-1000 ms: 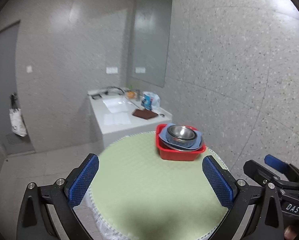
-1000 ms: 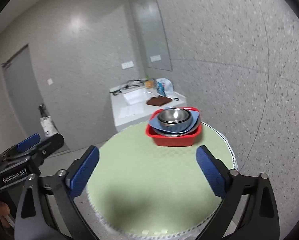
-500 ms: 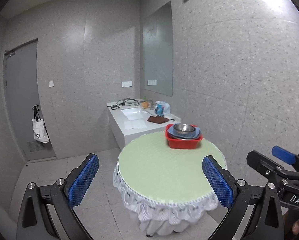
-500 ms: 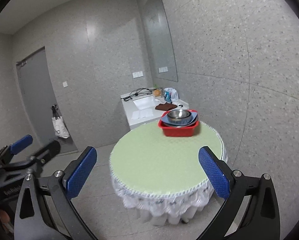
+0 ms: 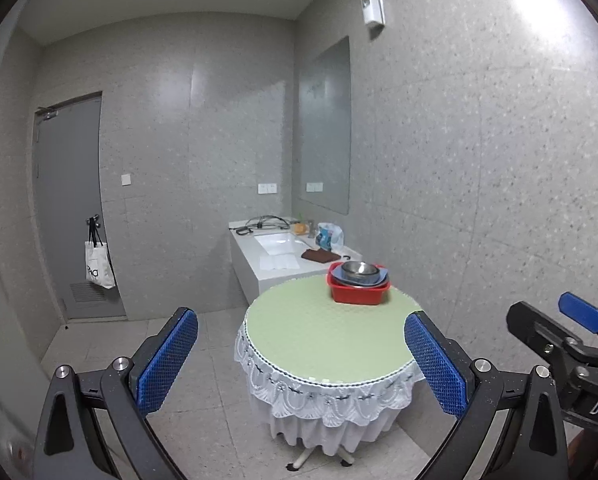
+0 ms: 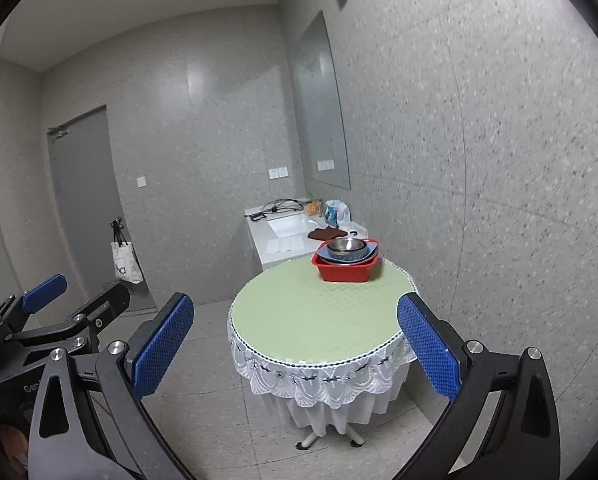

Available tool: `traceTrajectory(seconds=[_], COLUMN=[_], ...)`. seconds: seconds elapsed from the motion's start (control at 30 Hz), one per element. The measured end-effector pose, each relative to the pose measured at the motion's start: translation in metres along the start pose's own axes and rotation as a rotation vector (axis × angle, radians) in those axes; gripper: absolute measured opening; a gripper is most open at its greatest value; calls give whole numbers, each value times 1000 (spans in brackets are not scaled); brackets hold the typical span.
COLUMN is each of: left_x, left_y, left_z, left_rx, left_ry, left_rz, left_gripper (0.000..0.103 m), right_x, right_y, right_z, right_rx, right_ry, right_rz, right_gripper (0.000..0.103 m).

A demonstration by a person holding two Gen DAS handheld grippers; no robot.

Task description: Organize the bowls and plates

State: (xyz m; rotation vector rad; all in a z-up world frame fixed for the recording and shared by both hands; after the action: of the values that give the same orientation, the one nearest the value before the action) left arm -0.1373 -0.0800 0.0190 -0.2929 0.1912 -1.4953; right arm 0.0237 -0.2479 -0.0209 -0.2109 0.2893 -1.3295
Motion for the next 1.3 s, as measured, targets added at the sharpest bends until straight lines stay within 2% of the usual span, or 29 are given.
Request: traceTrajectory(seconds=[0.33,0.6,1.0,1.3], left_x=[32,38,45,50], left_y=[-87,-123,-138,-120], left_z=[-23,-34,-37,-35], left_rx=[32,48,49,28], left_ry=[-17,-19,-23,-1], left_rz=[12,8,-52,-75], left_gripper=[102,102,102,102], right_x=[6,4,7,16], right_y=[-74,-108,-129,-127], right_z=[-9,-14,-20,-20], right_rx=[34,56,66,73], right_ry=[-40,-39,-34,-19], right_rz=[10,3,-50,-106], right_gripper=[103,103,103,103])
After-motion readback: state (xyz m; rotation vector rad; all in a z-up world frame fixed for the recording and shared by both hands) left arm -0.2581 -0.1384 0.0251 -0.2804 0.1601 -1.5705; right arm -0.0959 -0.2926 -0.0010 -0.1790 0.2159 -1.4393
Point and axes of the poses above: each gripper's, at about its wrist camera, not at the fingertips, and y roughly the way its jaws point, x to its right, z to its top, the point moved 8 cm from there along y, roughly the way its jaws point, and after that the axes turned 1 degree about z, right-handed, at the moved point
